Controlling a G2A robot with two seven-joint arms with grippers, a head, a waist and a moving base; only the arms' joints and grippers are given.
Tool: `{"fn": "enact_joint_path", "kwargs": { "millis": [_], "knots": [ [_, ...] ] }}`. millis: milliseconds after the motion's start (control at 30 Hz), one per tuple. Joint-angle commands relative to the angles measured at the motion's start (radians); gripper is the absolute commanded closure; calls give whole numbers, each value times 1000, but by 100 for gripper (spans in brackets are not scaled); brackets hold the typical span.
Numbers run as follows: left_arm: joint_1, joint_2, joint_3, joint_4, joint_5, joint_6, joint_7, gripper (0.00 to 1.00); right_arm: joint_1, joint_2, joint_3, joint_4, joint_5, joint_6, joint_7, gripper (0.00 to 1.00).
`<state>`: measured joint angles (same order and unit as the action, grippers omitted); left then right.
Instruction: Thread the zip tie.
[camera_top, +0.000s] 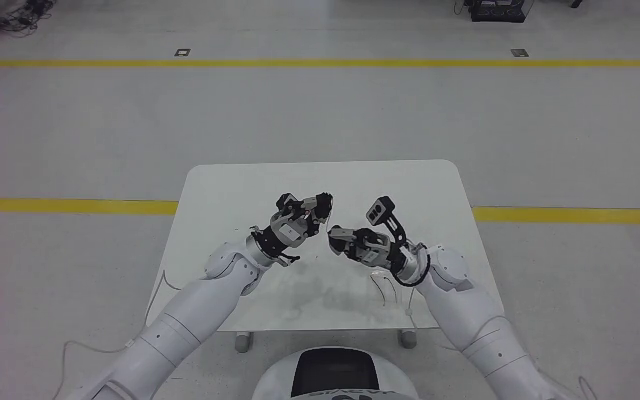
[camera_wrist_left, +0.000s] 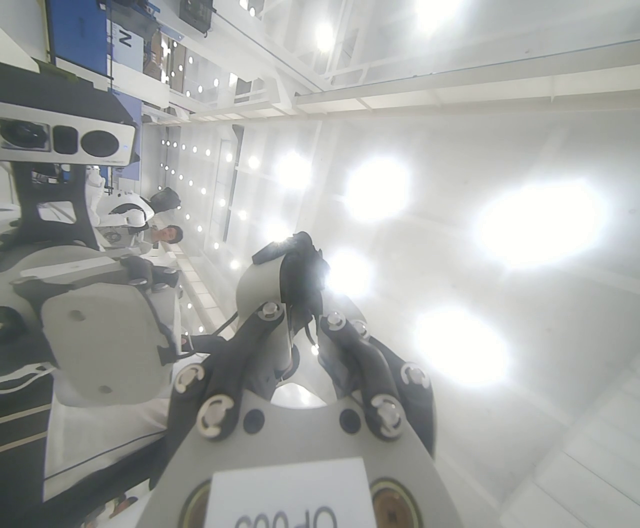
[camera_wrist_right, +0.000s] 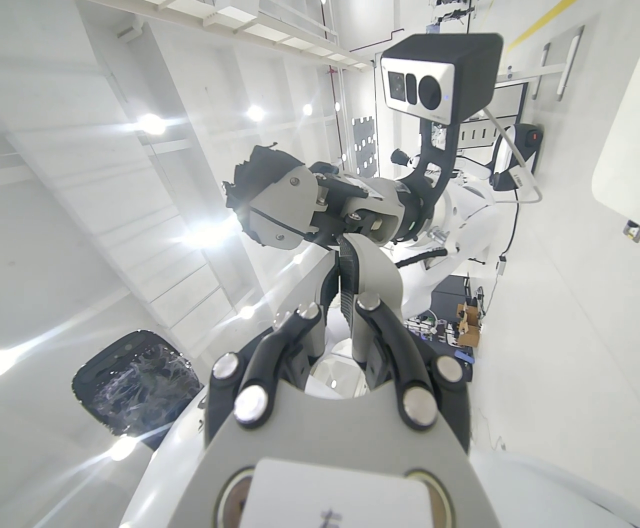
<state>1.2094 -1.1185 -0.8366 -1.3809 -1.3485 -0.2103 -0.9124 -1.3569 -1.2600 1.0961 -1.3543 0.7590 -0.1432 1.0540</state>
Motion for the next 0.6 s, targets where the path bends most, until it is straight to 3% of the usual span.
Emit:
{"fn": "enact_joint_path", "kwargs": {
  "millis": [0, 567],
  "knots": [
    [0, 0, 0, 0, 0, 0, 0, 100, 1, 0, -1, 2, -1, -1, 0, 100],
    [0, 0, 0, 0, 0, 0, 0, 100, 4, 5, -8, 24, -40, -9, 2, 100]
  ]
}}
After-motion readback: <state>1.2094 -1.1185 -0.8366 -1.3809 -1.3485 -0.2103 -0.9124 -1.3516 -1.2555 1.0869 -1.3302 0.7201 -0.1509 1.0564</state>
